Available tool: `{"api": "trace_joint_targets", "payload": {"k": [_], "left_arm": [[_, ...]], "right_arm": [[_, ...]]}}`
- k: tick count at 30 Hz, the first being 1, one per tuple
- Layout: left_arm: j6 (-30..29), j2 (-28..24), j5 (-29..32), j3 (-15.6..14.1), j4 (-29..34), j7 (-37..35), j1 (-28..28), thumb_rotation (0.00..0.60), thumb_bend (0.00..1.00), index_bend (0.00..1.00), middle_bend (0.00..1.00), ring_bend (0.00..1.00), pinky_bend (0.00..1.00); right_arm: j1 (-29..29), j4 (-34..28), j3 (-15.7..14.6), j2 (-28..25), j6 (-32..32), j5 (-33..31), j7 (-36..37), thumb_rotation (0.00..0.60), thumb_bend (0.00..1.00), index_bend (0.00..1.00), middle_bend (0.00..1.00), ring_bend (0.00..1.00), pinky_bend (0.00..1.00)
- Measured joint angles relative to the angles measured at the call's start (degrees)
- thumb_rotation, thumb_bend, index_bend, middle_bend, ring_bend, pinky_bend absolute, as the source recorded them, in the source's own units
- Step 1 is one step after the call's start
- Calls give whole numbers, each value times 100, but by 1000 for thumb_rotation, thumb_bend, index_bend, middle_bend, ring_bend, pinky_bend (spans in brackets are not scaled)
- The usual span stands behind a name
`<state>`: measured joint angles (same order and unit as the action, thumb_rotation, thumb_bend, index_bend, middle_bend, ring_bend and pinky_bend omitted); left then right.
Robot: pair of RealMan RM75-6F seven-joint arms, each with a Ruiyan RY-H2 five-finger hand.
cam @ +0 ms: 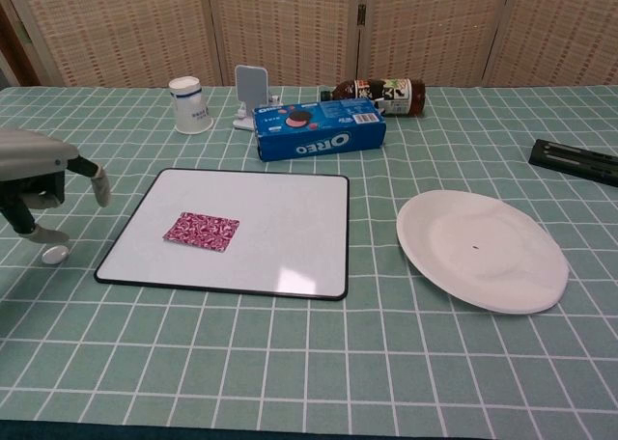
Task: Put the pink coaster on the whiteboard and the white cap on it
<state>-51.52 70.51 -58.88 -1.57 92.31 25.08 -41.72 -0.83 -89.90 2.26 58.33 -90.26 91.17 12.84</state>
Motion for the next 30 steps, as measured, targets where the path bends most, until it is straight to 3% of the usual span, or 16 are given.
{"api": "trace_joint_targets", "payload": {"k": [8,30], "left_arm": [[46,161,-167,-149,-498,-253,238,600,251,358,946,961,1000],[351,553,-225,23,-1097,-630,397,600,251,438,949,962,1000]], "right_arm": [[3,-8,-8,7,-11,8,-25,600,221,163,323,287,343],[43,-62,-15,-34,-44,-29,-69,600,221,163,323,287,343]]}}
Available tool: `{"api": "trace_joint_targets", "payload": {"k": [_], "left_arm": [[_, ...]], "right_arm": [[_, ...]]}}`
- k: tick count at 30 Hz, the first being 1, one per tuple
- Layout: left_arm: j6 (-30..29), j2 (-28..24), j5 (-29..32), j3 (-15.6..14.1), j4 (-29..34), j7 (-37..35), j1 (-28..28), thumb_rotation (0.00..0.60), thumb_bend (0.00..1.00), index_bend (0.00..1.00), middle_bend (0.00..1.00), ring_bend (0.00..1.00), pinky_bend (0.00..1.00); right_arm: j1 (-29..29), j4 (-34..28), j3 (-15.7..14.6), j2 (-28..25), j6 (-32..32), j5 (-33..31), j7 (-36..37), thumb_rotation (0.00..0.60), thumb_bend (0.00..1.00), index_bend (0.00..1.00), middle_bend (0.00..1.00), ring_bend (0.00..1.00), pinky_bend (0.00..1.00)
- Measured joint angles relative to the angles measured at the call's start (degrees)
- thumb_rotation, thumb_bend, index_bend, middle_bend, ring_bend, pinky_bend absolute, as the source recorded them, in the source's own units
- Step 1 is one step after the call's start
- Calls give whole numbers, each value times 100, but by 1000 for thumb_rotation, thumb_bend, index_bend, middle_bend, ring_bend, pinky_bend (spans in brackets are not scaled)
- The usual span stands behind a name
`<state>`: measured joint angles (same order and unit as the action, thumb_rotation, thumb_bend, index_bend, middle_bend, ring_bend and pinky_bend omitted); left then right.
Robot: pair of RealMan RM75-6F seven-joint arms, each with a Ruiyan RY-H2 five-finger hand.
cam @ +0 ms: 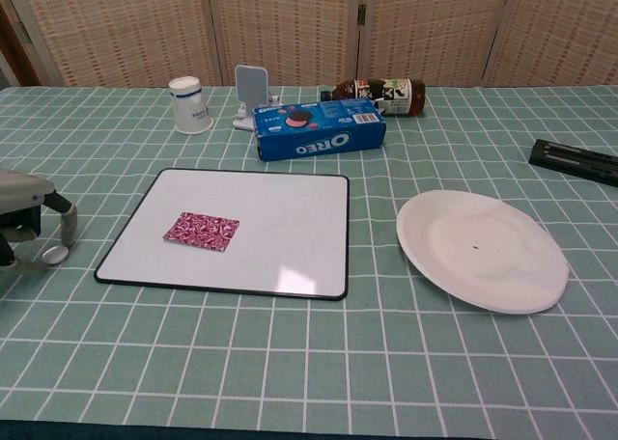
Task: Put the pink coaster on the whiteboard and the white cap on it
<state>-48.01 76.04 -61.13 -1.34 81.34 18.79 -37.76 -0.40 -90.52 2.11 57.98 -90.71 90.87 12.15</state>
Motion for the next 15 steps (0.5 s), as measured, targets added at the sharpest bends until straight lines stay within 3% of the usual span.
{"api": "trace_joint_targets", "payload": {"k": [15], "left_arm": [[48,95,-41,141,-111,-153,41,600,267,500,953,967,1000]], "right_arm": [[12,-26,11,-25,-36,5,-14,600,222,163,323,286,343]]}}
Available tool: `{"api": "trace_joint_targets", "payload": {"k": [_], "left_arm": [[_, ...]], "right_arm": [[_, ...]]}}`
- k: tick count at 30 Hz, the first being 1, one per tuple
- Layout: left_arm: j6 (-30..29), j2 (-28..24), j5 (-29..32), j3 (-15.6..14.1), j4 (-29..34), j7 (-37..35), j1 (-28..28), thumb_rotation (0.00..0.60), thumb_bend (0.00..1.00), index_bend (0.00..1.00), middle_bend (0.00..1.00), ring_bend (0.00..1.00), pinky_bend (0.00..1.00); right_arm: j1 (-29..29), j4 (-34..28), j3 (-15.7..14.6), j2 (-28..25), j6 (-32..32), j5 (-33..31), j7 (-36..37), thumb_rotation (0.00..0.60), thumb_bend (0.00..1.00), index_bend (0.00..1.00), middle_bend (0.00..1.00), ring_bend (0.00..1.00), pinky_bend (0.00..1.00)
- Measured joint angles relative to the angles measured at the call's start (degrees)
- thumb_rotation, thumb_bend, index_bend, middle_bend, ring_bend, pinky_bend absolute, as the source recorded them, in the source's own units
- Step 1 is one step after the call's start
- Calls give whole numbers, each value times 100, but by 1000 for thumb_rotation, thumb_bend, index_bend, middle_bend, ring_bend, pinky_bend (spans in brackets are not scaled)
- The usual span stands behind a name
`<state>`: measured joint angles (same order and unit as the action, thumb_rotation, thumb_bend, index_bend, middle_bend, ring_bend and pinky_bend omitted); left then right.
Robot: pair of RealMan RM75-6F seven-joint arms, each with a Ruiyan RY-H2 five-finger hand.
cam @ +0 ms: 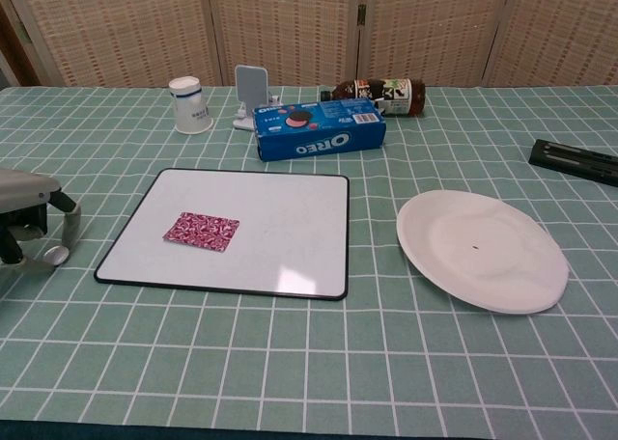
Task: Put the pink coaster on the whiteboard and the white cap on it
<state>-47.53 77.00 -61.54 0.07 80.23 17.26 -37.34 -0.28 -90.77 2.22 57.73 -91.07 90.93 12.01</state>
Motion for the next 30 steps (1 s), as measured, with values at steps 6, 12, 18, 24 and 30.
{"api": "trace_joint_targets", "payload": {"k": [6,12,18,24,30], "left_arm": [[55,-128,-10,67,158,78,-85,600,267,499,954,967,1000],[121,-240,15,274,495,151,-295,600,267,495,954,967,1000],[245,-272,97,542,826,340,-677,600,267,495,954,967,1000],[422,-102,445,697,919,619,-1056,600,267,494,954,967,1000],[564,214,918,686,778,984,-1396,600,267,492,954,967,1000]], "right_arm": [[1,7,7,2,-12,4,11,600,221,163,323,287,343],[-34,27,16,10,18,25,30,600,221,163,323,287,343],[-38,48,21,13,14,25,52,600,221,163,323,287,343],[7,97,10,24,-20,-12,104,600,221,163,323,287,343],[50,140,-2,28,-59,-28,140,600,221,163,323,287,343]]}}
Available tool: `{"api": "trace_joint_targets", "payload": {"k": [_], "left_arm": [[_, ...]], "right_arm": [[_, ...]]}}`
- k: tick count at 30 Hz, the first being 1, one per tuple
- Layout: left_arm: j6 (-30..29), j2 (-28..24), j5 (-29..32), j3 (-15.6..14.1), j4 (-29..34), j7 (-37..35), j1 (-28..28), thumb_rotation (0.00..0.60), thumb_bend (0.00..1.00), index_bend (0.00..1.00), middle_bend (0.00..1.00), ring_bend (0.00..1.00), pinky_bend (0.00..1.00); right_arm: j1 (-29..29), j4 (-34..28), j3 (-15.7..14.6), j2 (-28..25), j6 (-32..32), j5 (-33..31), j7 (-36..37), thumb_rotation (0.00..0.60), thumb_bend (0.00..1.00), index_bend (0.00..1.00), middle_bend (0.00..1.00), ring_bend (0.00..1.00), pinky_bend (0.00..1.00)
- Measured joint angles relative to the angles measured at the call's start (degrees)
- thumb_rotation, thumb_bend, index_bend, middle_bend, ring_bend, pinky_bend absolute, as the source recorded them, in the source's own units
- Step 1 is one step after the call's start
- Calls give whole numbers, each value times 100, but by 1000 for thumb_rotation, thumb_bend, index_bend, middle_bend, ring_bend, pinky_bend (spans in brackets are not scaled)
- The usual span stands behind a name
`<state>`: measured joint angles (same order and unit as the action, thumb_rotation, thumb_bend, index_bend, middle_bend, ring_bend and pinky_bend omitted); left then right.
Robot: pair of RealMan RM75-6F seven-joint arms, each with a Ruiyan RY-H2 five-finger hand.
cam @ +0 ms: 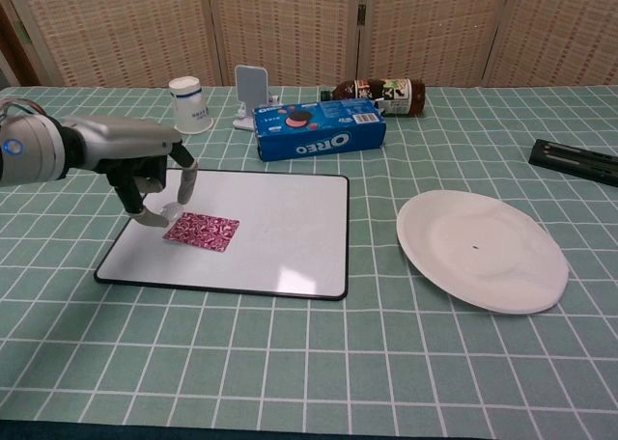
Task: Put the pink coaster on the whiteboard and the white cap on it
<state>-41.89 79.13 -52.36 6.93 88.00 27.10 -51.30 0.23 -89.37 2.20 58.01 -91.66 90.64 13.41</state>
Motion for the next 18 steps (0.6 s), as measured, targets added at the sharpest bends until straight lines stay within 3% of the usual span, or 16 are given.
{"api": "trace_joint_targets", "payload": {"k": [13,18], "left_arm": [[20,496,990,-111,-277,483,-572,600,267,480,954,967,1000],[-35,597,1207,-176,-339,596,-726,600,267,414,954,967,1000]], "right_arm": [[52,79,-7,40,-31,-32,22,600,221,163,323,287,343],[70,93,-7,42,-50,-33,26,600,221,163,323,287,343]]}}
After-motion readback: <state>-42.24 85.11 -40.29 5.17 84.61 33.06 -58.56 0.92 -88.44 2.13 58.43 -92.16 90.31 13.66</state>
